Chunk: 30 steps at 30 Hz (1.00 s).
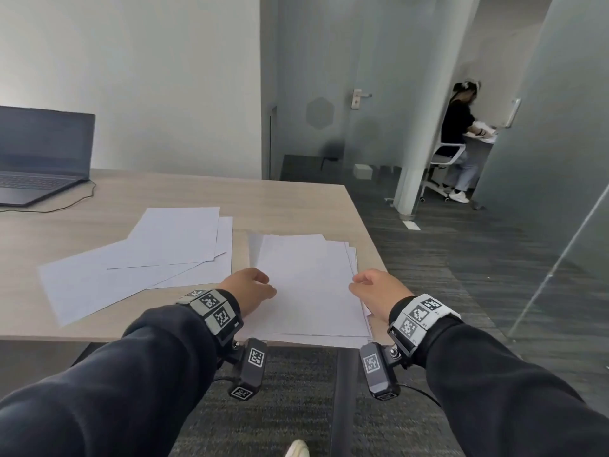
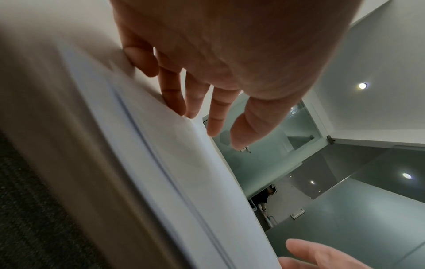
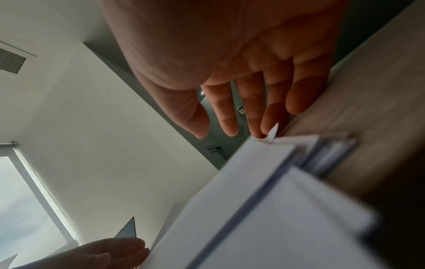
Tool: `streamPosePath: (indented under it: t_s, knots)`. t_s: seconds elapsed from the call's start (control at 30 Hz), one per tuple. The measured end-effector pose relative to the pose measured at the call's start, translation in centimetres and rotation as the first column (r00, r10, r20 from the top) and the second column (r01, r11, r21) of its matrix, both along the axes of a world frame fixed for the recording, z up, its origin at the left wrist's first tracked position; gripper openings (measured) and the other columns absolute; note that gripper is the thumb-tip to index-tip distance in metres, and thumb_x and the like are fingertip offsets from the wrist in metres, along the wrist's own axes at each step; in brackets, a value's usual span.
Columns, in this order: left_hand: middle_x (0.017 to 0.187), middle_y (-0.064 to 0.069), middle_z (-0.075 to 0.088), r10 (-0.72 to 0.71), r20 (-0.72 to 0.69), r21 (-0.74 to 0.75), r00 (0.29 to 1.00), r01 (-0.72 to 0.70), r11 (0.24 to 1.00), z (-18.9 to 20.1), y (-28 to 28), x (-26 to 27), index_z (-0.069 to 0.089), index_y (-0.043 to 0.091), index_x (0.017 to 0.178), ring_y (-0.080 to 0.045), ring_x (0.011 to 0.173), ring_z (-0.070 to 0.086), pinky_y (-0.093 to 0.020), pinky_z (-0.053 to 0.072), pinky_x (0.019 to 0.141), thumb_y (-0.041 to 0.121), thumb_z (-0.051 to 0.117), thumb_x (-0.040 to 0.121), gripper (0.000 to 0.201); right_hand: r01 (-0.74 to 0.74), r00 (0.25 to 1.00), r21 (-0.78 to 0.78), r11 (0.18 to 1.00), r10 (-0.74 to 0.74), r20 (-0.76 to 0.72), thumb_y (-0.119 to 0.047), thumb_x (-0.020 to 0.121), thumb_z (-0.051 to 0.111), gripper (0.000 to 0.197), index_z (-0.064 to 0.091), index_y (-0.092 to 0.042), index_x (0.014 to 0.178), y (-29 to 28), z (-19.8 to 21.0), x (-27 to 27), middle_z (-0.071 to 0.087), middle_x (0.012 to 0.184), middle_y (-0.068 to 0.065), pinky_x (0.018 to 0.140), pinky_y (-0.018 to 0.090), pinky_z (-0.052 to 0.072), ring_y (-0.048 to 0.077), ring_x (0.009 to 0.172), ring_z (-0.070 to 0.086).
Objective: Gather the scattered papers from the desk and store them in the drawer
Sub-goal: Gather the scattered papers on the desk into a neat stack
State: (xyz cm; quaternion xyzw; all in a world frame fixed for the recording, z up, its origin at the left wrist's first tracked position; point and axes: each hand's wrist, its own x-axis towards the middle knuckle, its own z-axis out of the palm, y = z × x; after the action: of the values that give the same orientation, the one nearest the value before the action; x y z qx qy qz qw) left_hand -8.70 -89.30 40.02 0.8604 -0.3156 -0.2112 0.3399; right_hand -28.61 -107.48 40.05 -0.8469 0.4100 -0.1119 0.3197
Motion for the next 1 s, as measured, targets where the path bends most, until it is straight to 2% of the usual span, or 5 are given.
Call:
streamPosePath:
  t_s: [0.23,0.47,0.7,0.9,1.0]
  knots:
    - [0.124,0.002,0.058,0.047,0.045,-0.107,0.998,-0.042,0.993,-0.2,2.0,0.9,0.058,0.025,0.128,-0.018,0.101,0.055,-0.028,0.04,0.083,0.032,0.062,0.093,0.036,-0.019,0.994,-0.084,0.996,0.028,0.104,-0.037,0.093,0.055,0.031,0.063,-0.028,0.121,1.8,0.5,0.6,0.059,0.131,-0.005,0.097,0.029,0.043,0.011,0.115,0.056]
    - [0.135,0.009,0.058,0.063,0.378,-0.044,0.924,-0.05,0.998,-1.9,9.0,4.6,0.062,0.036,0.116,-0.016,0.118,0.055,-0.037,0.045,0.099,0.037,0.06,0.089,0.027,-0.193,0.942,-0.089,0.977,0.21,0.262,-0.033,0.095,0.056,0.022,0.068,-0.027,0.113,7.9,2.1,4.6,0.064,0.112,-0.014,0.087,0.021,0.039,-0.005,0.097,0.054]
    - [0.161,0.008,0.027,0.235,0.506,0.102,0.83,-0.328,0.939,-3.5,17.8,10.2,0.041,0.041,0.141,-0.019,0.148,0.024,-0.052,0.022,0.117,0.06,0.049,0.087,0.058,-0.4,0.891,-0.042,0.915,0.399,0.214,-0.036,0.095,0.055,0.026,0.067,-0.027,0.116,15.4,1.1,10.5,0.065,0.112,-0.014,0.083,0.02,0.043,-0.005,0.093,0.055]
    - [0.163,0.011,0.026,0.242,0.528,0.184,0.814,-0.388,0.903,-5.0,23.8,12.8,0.033,0.039,0.148,-0.015,0.151,0.018,-0.049,0.016,0.119,0.077,0.029,0.082,0.076,-0.487,0.864,-0.099,0.868,0.495,0.087,-0.043,0.091,0.052,0.035,0.063,-0.032,0.122,20.1,-0.6,14.6,0.054,0.137,-0.012,0.11,0.033,0.038,0.009,0.126,0.049]
    - [0.16,0.015,0.028,0.18,0.579,0.212,0.795,-0.36,0.908,-5.1,25.4,12.5,0.033,0.04,0.148,-0.013,0.149,0.021,-0.048,0.018,0.116,0.085,0.033,0.078,0.083,-0.512,0.856,-0.141,0.847,0.517,-0.006,-0.044,0.091,0.05,0.045,0.055,-0.032,0.133,21.4,-0.4,16.9,0.045,0.148,-0.01,0.116,0.039,0.032,0.014,0.139,0.04]
